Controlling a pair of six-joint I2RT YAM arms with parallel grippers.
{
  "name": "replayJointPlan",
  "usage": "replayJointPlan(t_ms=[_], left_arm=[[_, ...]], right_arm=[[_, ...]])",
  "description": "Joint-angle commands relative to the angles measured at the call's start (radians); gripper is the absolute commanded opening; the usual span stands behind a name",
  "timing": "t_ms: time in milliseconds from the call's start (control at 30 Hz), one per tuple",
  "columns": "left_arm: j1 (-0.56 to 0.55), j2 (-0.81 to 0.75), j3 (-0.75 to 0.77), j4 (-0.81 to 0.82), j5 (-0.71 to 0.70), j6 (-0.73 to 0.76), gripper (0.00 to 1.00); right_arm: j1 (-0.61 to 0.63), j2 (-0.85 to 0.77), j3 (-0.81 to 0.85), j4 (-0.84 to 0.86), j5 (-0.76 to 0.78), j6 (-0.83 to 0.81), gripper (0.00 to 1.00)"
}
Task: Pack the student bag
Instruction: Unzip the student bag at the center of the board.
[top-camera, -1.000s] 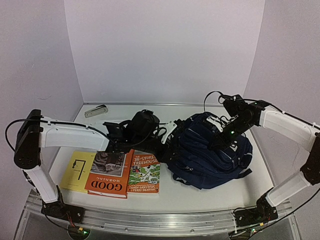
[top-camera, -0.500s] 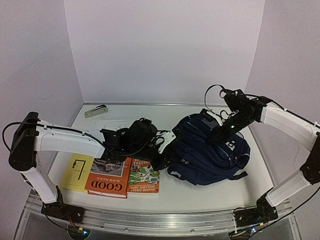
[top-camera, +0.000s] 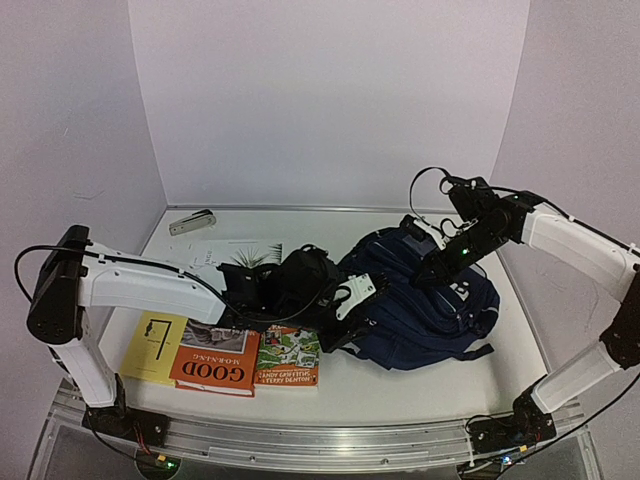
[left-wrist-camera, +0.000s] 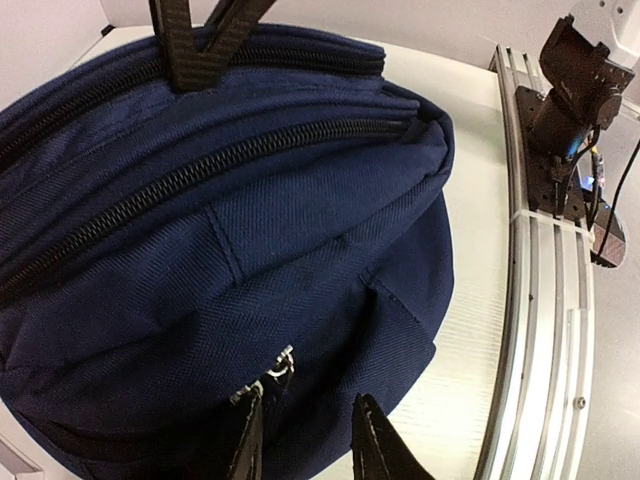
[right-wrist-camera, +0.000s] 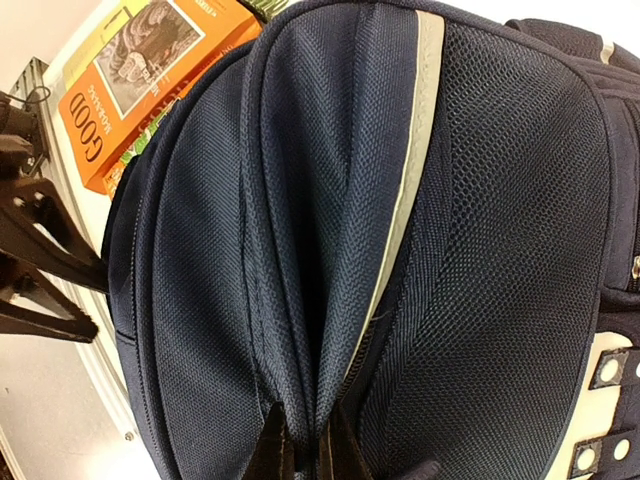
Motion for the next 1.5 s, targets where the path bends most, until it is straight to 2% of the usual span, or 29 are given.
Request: replayJointPlan(t_ms=[0,267,600,900,1200,1300,1467], left_arm=[[0.003,0.016,0.05,-0.039,-0.039,0.017,0.29],[0.002,0.028,0.053,-0.039,-0.165,-0.024,0.24],[0.001,0.029,0.072,-0.034,-0.273,-0.027,0.23],[0.001,0.057,0.081,-0.037,-0.209,-0.01,0.3],[0.001,0.067,0.07,-0.055,-0.176,0.04,0.31],[-0.004,0.081,0.076,-0.058,-0.223,0.047,0.32],[-0.044,0.16,0.129,-0.083,-0.416,0.132,0.29]], right_arm=[[0.001,-0.02,0.064,0.075,-0.078,-0.004,0.0],[0.001,-0.036,0.044,0.075,-0.09,-0.027,0.0],[0.0,-0.05,0.031,0.072,-0.105,-0.033,0.0],[0.0,-0.044,0.052,0.072,-0.11,-0.018,0.0],[0.001,-0.034,0.074,0.07,-0.116,-0.006,0.0],[0.0,-0.029,0.076,0.07,-0.124,-0.004,0.0],[0.001,-0.027,0.076,0.069,-0.146,-0.001,0.0]])
